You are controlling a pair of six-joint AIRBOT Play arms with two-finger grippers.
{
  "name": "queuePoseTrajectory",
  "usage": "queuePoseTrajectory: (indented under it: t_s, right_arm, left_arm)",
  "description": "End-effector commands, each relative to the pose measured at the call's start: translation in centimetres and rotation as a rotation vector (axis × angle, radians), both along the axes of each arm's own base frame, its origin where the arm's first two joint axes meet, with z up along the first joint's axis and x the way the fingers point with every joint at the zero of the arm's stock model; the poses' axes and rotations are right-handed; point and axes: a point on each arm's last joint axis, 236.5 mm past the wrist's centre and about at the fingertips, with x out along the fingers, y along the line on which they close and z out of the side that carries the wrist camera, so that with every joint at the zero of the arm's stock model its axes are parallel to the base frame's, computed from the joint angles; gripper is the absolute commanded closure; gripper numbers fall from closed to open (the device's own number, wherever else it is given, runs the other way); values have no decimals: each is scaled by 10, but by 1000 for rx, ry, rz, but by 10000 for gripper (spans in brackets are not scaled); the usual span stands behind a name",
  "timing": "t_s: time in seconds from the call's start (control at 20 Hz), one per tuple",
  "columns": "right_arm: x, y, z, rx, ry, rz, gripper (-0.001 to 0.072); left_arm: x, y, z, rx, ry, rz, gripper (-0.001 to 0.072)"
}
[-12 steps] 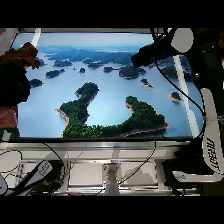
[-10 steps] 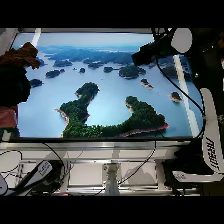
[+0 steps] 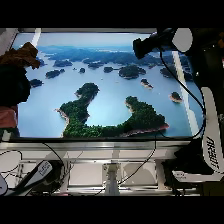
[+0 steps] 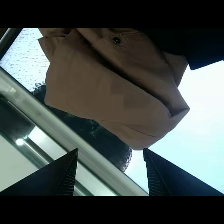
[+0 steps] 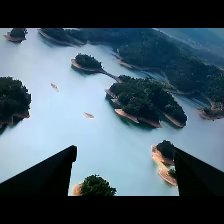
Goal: Fold the clothes and pants, and hang the long-sleeved shirts on hangers.
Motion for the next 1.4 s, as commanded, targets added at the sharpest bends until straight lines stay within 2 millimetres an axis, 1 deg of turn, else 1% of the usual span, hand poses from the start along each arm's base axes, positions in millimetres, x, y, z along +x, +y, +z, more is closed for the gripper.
queuePoseTrajectory:
  t_s: [0.0, 0.1, 0.25, 0.35, 0.4, 0.5, 0.55, 0.6, 0.65, 0.7, 0.8, 0.95, 1.1, 1.2, 1.3, 1.35]
  right_arm:
    - [7, 3, 9, 15, -46, 4, 31]
    - [7, 3, 9, 15, -46, 5, 31]
    - [5, 2, 6, 10, -31, 2, 32]
    - [5, 2, 6, 9, -34, 2, 31]
    - [6, 2, 7, 10, -37, 3, 32]
    - [7, 2, 6, 9, -39, 3, 31]
    - [7, 2, 5, 8, -37, 2, 32]
    - [8, 2, 4, 5, -35, 1, 32]
    - [8, 2, 3, 4, -33, 1, 32]
    - [9, 2, 1, 1, -30, 1, 32]
    - [11, 3, -3, -3, -23, 0, 32]
    - [14, 4, -9, -8, -12, 0, 32]
    - [15, 5, -15, -13, -2, 1, 32]
    - [17, 6, -18, -16, 4, 0, 32]
    - [18, 6, -22, -20, 9, -1, 32]
    - [19, 6, -23, -22, 12, -1, 32]
  left_arm:
    - [0, 0, 0, 0, 1, 1, 226]
    - [0, 0, 0, 0, 0, 1, 226]
    - [6, 1, 2, 5, -29, -4, 226]
    - [11, -1, 1, -18, -59, 18, 226]
    - [13, -2, -3, -35, -63, 23, 227]
    - [14, -8, -22, -97, -30, 28, 227]
    - [14, -8, -31, -116, -9, 31, 225]
    - [13, -8, -42, -150, 1, 70, 181]
    - [11, -7, -52, -191, -7, 147, 38]
    - [10, -6, -62, -234, -30, 250, -3]
    - [10, -2, -80, -292, -60, 399, -3]
    - [19, 5, -102, -344, -122, 573, -3]
    - [39, 21, -113, -345, -233, 655, -3]
    - [48, 28, -121, -350, -283, 695, -1]
    - [52, 29, -135, -363, -279, 708, 7]
    - [51, 29, -141, -369, -264, 711, 27]
